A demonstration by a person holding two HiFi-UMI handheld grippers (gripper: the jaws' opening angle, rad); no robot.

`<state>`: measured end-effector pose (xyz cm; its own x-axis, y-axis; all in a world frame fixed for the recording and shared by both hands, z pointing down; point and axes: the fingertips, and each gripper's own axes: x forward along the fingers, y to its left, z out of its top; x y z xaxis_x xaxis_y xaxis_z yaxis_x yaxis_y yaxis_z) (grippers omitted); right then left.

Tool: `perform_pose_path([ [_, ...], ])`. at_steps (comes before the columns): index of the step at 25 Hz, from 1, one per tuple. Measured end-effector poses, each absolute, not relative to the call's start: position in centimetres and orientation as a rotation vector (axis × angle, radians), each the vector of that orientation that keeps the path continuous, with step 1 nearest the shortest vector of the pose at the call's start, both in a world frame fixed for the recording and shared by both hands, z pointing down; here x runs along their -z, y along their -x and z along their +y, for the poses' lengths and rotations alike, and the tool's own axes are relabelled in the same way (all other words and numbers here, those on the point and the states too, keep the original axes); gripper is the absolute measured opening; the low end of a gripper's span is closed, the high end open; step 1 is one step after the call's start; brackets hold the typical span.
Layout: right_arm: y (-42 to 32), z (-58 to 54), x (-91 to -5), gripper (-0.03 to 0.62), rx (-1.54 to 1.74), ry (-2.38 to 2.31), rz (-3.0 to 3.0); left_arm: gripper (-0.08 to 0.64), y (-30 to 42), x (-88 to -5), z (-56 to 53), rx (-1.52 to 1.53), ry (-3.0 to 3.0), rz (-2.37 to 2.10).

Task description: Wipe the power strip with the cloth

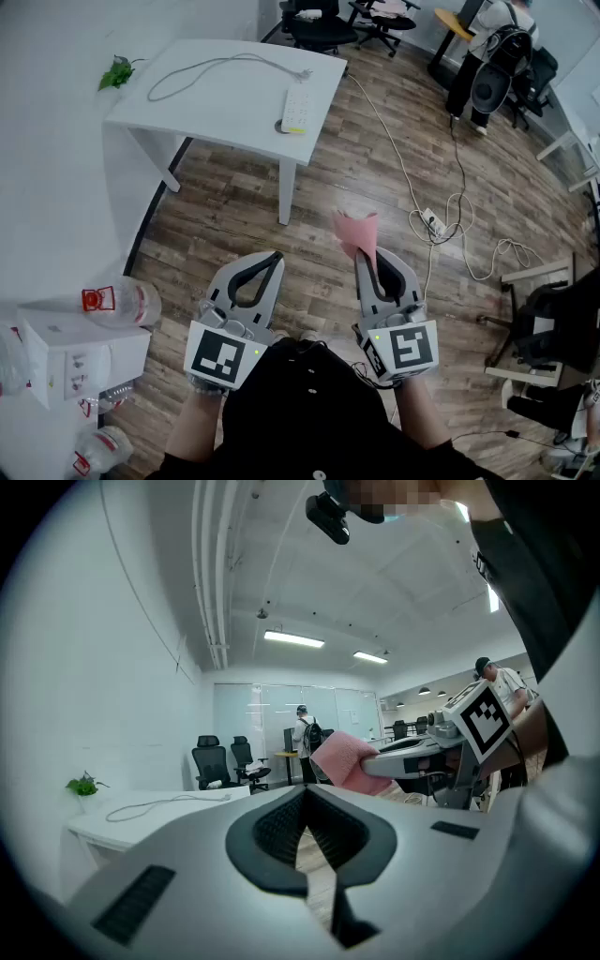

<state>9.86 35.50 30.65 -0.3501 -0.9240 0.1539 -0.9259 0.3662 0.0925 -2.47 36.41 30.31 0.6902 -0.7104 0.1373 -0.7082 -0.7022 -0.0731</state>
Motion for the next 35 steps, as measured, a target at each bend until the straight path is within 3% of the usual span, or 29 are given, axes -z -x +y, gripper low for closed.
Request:
perform_pose_path([
  [35, -7.8, 35.6, -31.0, 0.055, 0.013, -1.716, -2.363, 0.011, 4.8, -30.3, 35.3, 0.173, 2.924, 1.156],
])
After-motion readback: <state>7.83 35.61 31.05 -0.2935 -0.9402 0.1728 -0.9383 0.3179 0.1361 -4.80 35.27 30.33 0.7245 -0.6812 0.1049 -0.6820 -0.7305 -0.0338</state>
